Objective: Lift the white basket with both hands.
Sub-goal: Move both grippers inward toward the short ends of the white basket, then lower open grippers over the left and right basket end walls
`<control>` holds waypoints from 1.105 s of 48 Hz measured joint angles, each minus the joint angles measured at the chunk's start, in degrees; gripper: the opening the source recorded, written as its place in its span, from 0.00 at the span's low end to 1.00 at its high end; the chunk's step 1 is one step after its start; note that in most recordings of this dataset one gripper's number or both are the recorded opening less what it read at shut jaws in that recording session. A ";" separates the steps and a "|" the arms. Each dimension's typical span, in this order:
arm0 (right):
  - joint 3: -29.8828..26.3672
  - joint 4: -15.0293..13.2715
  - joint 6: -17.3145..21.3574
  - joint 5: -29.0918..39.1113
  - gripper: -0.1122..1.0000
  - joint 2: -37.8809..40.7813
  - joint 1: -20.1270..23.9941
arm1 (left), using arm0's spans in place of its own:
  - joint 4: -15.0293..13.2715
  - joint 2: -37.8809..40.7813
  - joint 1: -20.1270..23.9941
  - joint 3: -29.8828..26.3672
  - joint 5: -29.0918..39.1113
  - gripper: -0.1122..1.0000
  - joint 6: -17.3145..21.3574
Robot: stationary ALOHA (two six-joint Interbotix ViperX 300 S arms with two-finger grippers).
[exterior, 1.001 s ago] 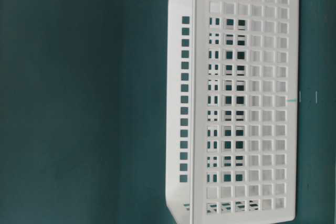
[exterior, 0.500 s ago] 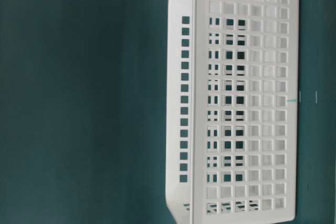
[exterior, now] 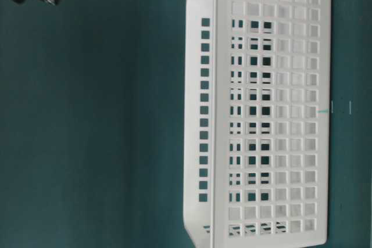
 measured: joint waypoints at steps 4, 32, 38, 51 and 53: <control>-0.53 0.00 0.00 0.35 0.09 0.79 0.00 | 0.00 0.79 0.44 -0.70 2.20 0.06 0.00; 0.79 0.00 2.20 -1.58 0.32 2.20 0.44 | 0.00 1.49 0.70 -1.41 2.99 0.17 1.85; 1.67 0.00 4.92 -2.72 0.58 2.20 0.44 | 0.00 1.58 0.70 -1.41 1.58 0.39 1.93; 3.87 0.00 11.07 -5.98 0.97 3.25 1.67 | 0.09 4.75 0.70 -1.41 1.14 0.98 1.58; 3.96 0.00 11.60 -6.59 0.96 3.52 1.85 | 0.09 5.45 0.70 -1.49 0.88 0.97 1.58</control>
